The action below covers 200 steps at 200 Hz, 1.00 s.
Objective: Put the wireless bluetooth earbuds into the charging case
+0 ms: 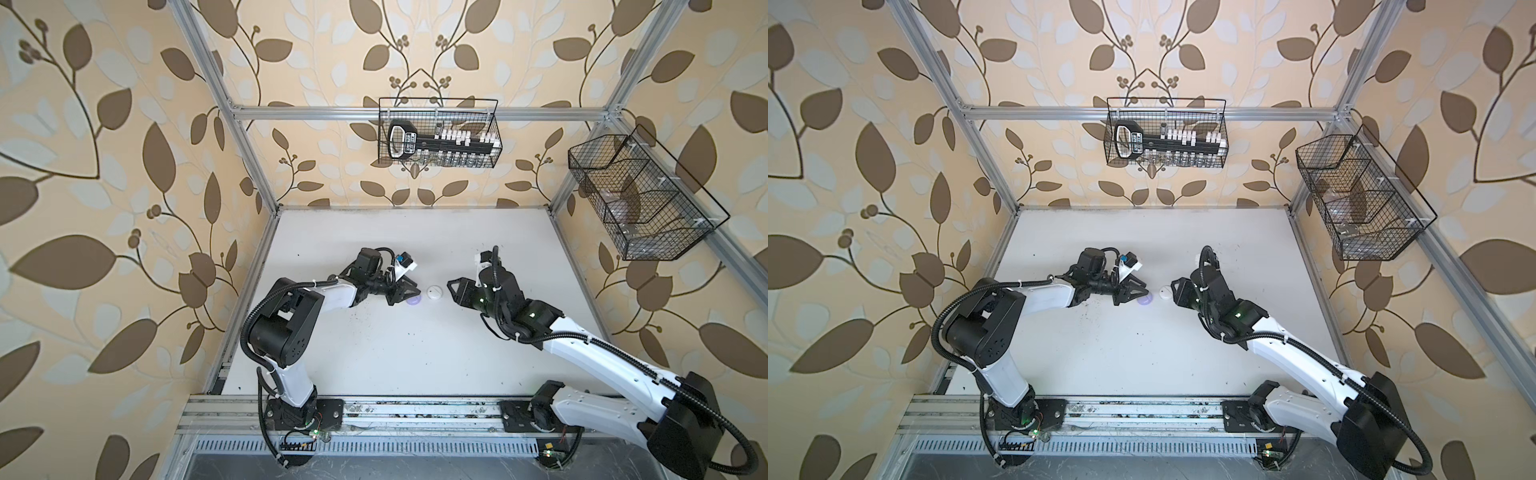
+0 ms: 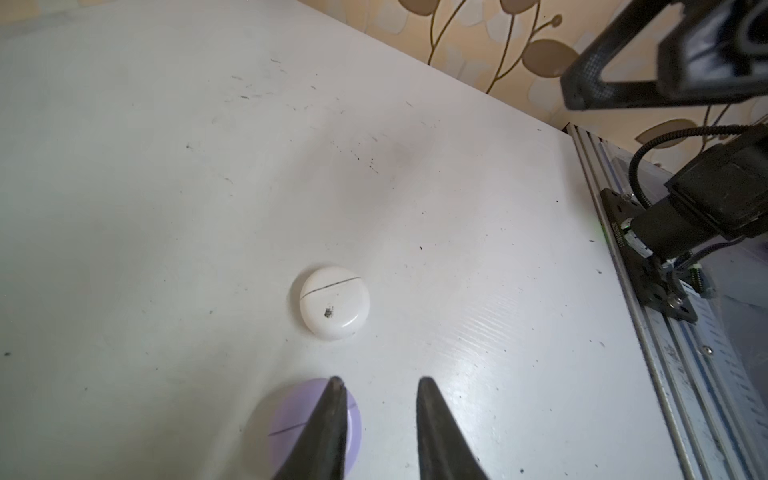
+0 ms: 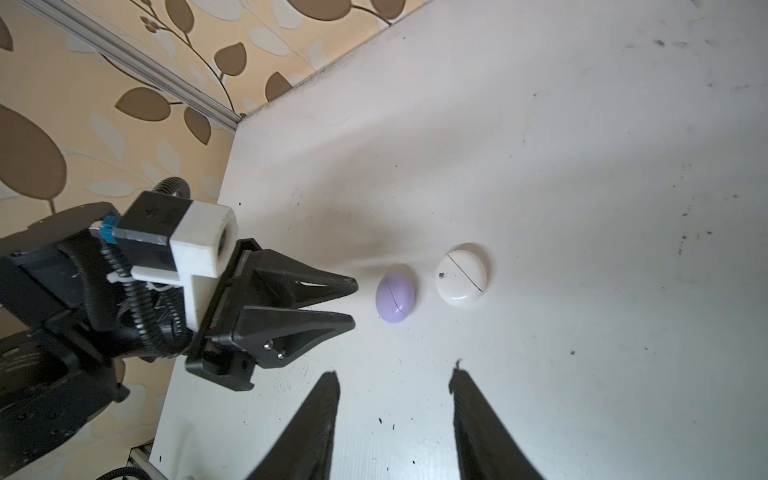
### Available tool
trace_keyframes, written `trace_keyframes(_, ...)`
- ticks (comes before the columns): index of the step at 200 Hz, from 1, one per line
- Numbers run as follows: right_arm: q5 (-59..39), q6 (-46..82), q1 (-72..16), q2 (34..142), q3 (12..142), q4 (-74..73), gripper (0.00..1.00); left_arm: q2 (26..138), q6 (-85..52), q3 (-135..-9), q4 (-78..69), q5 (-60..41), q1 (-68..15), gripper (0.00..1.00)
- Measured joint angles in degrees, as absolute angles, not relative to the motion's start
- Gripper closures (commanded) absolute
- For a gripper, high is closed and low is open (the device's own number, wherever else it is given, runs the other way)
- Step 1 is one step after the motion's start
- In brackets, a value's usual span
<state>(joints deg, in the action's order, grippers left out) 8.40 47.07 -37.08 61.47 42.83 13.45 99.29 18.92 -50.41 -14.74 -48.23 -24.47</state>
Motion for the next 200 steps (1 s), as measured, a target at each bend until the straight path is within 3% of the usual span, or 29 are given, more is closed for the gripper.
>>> trace_keyframes(111, 14.02, 45.93, -36.56, 50.68, 37.39, 23.99, 0.47, 98.0, 22.06, -56.4, 3.42, -39.66, -24.47, 0.63)
trace_keyframes(168, 21.52, 41.98, -32.58, 41.91, 35.99, 32.42, 0.08, 97.97, 21.54, -58.74, 7.03, -34.06, -24.25, 0.52)
trace_keyframes(200, 23.68, 38.65, -27.18, 41.23, 35.99, 33.69, 0.0, 97.69, 18.39, -58.33, 6.24, -33.8, -20.25, 0.39)
